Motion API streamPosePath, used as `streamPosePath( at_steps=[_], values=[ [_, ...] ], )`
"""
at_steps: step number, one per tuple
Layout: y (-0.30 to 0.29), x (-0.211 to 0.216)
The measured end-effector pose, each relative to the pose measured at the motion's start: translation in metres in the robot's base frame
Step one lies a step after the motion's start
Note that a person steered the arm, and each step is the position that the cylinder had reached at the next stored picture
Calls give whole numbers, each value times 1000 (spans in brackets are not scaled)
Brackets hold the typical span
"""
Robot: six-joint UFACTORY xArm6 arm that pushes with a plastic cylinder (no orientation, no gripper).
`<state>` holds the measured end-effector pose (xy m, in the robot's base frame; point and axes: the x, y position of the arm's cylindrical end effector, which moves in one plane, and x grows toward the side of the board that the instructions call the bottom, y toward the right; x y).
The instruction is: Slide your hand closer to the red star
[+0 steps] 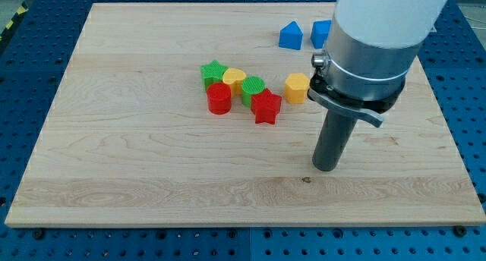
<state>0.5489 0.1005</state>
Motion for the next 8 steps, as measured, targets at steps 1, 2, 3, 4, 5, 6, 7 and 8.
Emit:
streamPosePath(
  at_steps=[1,2,3,4,5,6,7,8],
  values=[
    [-21,0],
    [-46,0],
    [-57,1],
    [-57,-12],
    [-62,-27],
    [-72,-27],
    [-91,-30],
    [-94,-39]
  ],
)
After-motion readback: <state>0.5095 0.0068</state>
